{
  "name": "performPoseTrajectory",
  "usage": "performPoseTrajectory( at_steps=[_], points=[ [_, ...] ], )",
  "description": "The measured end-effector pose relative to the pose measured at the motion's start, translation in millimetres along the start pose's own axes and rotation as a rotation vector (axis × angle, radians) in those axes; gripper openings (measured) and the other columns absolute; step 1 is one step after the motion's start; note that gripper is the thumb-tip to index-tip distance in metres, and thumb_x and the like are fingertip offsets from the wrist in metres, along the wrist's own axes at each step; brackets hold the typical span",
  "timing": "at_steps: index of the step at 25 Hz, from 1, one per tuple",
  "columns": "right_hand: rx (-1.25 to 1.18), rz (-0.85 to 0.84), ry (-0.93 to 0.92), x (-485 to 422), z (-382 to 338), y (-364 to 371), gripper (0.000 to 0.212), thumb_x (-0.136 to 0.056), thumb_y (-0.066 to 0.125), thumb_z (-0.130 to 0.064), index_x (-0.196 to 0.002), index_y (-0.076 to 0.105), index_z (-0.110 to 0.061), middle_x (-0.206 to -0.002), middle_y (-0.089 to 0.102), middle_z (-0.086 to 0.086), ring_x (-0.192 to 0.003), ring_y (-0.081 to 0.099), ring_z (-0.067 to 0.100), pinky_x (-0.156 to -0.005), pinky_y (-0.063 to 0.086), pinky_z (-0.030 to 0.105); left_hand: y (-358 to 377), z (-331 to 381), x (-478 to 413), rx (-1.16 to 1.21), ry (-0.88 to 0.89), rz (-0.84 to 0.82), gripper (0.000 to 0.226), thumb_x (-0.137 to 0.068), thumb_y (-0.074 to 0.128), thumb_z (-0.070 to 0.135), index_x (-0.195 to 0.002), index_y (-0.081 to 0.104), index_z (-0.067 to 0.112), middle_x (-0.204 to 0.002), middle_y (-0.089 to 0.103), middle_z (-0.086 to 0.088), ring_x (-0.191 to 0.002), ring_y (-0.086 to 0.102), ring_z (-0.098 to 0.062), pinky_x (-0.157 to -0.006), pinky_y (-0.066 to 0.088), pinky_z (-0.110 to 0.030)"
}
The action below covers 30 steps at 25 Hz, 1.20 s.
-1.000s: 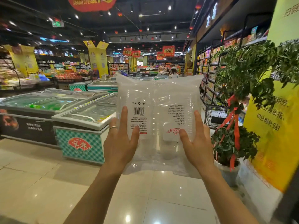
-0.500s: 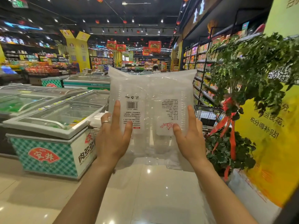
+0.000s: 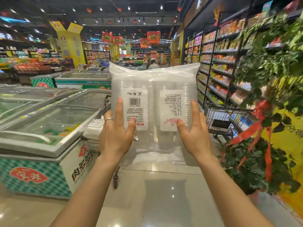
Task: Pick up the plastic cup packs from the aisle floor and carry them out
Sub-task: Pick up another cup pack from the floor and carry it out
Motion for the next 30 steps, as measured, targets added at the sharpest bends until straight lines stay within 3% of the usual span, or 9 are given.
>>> performPoseTrajectory(
  at_steps=[10, 13, 16, 20, 24, 30],
  points=[
    [-0.151, -0.080, 0.021, -195.5, 112.3, 162.3, 0.069, -0.096, 0.054, -0.039, -0.152, 0.014, -0.044, -0.148, 0.036, 0.001, -0.115, 0.045, 0.013, -0.088, 0.030, 0.025, 185.5, -68.5, -165.1, -0.061, -0.027, 0.010, 0.070, -0.095, 0.038, 0.053, -0.150, -0.005, 0.048, -0.143, 0.033, -0.023, -0.112, 0.052, -0.044, -0.082, 0.048, -0.051],
    [-0.194, -0.148, 0.015, -275.6, 144.7, 219.3, 0.067, -0.097, 0.051, -0.042, -0.152, 0.013, -0.046, -0.146, 0.036, 0.000, -0.104, 0.042, 0.009, -0.086, 0.034, 0.029, 242.1, -84.5, -229.6, -0.116, -0.083, 0.030, 0.072, -0.097, 0.044, 0.048, -0.149, -0.006, 0.049, -0.145, 0.032, -0.024, -0.113, 0.053, -0.046, -0.081, 0.049, -0.051],
    [-0.225, -0.193, 0.001, -339.3, 169.5, 266.2, 0.068, -0.096, 0.052, -0.040, -0.151, 0.012, -0.046, -0.145, 0.038, 0.002, -0.116, 0.049, 0.021, -0.088, 0.038, 0.034, 281.5, -99.2, -278.6, -0.135, -0.118, 0.058, 0.073, -0.096, 0.044, 0.049, -0.148, -0.007, 0.051, -0.144, 0.032, -0.021, -0.112, 0.053, -0.044, -0.081, 0.050, -0.051],
    [-0.225, -0.256, -0.021, -408.8, 189.1, 328.7, 0.071, -0.095, 0.054, -0.039, -0.152, 0.011, -0.046, -0.147, 0.037, 0.004, -0.125, 0.046, 0.026, -0.096, 0.041, 0.042, 327.0, -128.0, -330.2, -0.176, -0.180, 0.071, 0.072, -0.095, 0.041, 0.053, -0.150, -0.006, 0.050, -0.145, 0.032, -0.023, -0.111, 0.055, -0.043, -0.081, 0.051, -0.052],
    [-0.240, -0.298, -0.056, -463.4, 197.6, 398.7, 0.072, -0.094, 0.054, -0.041, -0.151, 0.010, -0.049, -0.143, 0.040, 0.002, -0.117, 0.049, 0.020, -0.089, 0.042, 0.037, 367.2, -175.0, -382.2, -0.183, -0.235, 0.080, 0.071, -0.096, 0.040, 0.054, -0.150, -0.007, 0.050, -0.148, 0.029, -0.023, -0.111, 0.055, -0.043, -0.081, 0.052, -0.049],
    [-0.260, -0.337, -0.050, -544.4, 205.8, 529.9, 0.072, -0.094, 0.054, -0.042, -0.150, 0.009, -0.050, -0.144, 0.039, 0.002, -0.117, 0.049, 0.018, -0.098, 0.043, 0.040, 432.0, -269.4, -480.4, -0.207, -0.269, 0.097, 0.073, -0.095, 0.042, 0.054, -0.151, -0.003, 0.048, -0.148, 0.031, -0.022, -0.108, 0.057, -0.042, -0.077, 0.052, -0.047]
  ],
)
Point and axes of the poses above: each hand's wrist, its own x-axis away from the middle knuckle, its own y-axis out of the palm, z = x × y, the point moved 4 cm from there along -x, towards the middle knuckle
